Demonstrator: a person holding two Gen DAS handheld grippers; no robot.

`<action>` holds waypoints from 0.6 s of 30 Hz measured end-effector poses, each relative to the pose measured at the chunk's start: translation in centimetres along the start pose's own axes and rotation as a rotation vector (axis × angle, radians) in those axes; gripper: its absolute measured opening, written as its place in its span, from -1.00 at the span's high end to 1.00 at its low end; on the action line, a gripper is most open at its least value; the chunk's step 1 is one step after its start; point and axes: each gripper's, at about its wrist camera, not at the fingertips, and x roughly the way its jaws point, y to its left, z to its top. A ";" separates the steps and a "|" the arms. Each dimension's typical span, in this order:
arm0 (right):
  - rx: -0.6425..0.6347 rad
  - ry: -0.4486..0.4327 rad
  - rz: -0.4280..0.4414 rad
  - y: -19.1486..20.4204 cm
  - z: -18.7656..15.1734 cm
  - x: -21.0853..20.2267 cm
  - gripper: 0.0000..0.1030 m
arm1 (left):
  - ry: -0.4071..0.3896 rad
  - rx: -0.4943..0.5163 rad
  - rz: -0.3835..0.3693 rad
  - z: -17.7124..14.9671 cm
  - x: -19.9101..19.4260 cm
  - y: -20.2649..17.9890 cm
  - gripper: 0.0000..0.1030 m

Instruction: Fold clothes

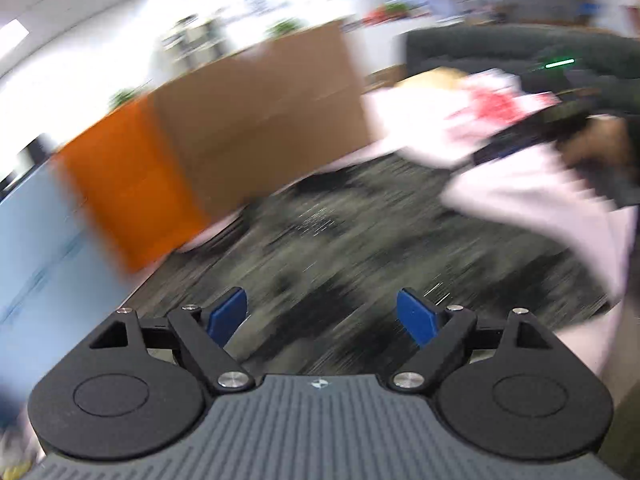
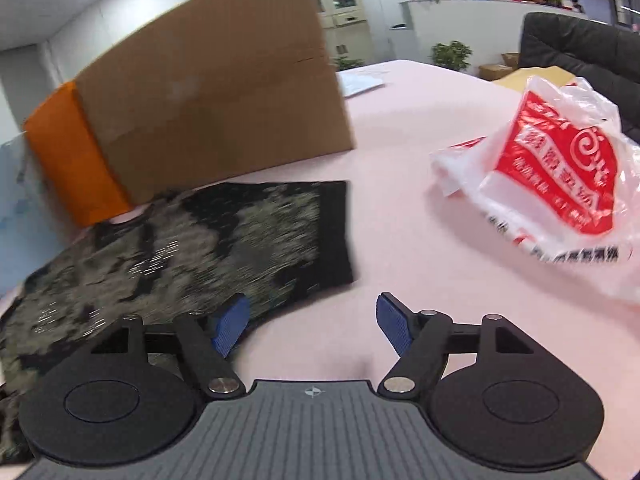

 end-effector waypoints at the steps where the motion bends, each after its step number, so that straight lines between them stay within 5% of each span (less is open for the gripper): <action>1: -0.013 -0.002 0.022 1.3 -0.5 -0.6 -0.39 | 0.038 -0.034 0.040 -1.4 -0.6 1.7 -0.59; 4: -0.052 -0.014 0.096 5.3 -2.0 -2.7 -0.52 | 0.155 -0.119 0.110 -5.1 -2.0 5.2 -0.60; 7: -0.101 -0.001 0.194 9.2 -3.3 -4.0 -0.61 | 0.232 -0.210 0.086 -8.1 -2.3 6.5 -0.60; 13: -0.215 0.111 0.402 15.9 -6.3 -3.3 -0.75 | 0.257 -0.228 0.026 -9.8 0.1 4.6 -0.60; 18: -0.271 0.196 0.502 19.5 -7.8 -1.2 -0.79 | 0.220 -0.270 0.053 -8.4 2.6 5.0 -0.60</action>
